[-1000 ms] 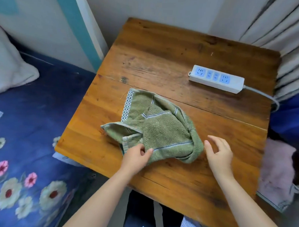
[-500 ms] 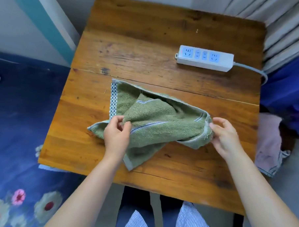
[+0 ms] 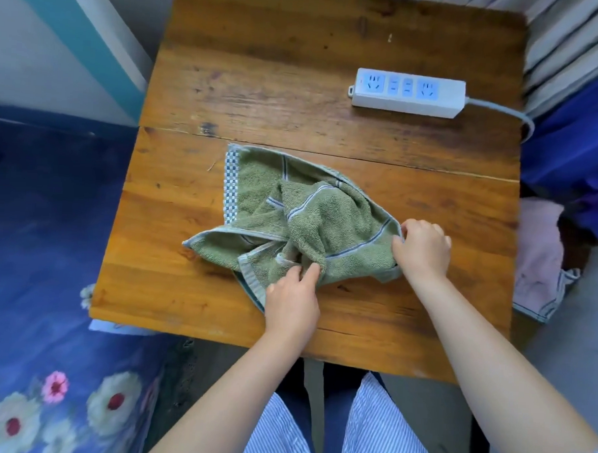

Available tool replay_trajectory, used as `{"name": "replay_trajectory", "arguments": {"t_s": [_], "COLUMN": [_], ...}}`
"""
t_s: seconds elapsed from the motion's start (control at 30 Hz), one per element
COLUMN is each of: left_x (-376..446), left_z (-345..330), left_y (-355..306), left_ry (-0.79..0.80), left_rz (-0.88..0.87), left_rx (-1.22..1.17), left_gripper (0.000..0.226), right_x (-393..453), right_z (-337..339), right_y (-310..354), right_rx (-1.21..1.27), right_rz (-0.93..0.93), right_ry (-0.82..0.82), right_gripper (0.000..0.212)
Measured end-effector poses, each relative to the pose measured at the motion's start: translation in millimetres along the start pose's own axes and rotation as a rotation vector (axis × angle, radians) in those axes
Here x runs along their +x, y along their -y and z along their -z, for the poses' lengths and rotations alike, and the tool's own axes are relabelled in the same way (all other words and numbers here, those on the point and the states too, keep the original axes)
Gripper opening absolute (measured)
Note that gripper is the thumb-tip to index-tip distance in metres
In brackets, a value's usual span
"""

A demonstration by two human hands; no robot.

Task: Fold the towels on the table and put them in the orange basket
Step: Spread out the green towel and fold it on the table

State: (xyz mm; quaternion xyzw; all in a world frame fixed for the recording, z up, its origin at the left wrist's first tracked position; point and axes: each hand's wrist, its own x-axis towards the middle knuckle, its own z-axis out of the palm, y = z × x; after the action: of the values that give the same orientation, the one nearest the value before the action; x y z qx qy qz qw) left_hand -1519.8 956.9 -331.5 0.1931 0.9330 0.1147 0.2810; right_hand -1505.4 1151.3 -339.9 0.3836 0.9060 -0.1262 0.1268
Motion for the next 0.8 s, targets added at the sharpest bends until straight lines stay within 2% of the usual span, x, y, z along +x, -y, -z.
{"name": "replay_trajectory", "arguments": {"t_s": [0.13, 0.27, 0.33, 0.43, 0.5, 0.57, 0.67, 0.8], "left_x": [-3, -2, 1, 2, 1, 2, 4, 5], "left_z": [-3, 3, 8, 23, 33, 45, 64, 85], "left_y": [1, 3, 3, 3, 8, 15, 23, 33], "left_ry": [-0.018, -0.023, -0.009, -0.034, -0.085, -0.148, -0.127, 0.093], "left_rz": [0.069, 0.169, 0.205, 0.118, 0.06, 0.044, 0.04, 0.124], "left_rx": [0.035, -0.184, -0.254, -0.192, -0.127, -0.161, -0.41, -0.917], "left_gripper": [0.04, 0.039, 0.028, 0.014, 0.015, 0.018, 0.012, 0.033], "right_x": [0, -5, -8, -13, -17, -21, -25, -26], "right_z": [9, 18, 21, 28, 32, 37, 44, 50], "right_y": [-6, -12, -13, -17, -20, -23, -19, -10], "right_rx": [0.174, 0.392, 0.501, 0.717, 0.866, 0.962, 1.007, 1.071], "right_rz": [-0.055, -0.164, -0.23, -0.346, -0.418, -0.456, -0.478, -0.509], "right_ry": [-0.039, -0.041, -0.035, -0.056, -0.061, -0.064, -0.043, 0.001], "right_gripper": [0.023, 0.021, 0.019, 0.015, 0.01, 0.009, 0.014, 0.025]}}
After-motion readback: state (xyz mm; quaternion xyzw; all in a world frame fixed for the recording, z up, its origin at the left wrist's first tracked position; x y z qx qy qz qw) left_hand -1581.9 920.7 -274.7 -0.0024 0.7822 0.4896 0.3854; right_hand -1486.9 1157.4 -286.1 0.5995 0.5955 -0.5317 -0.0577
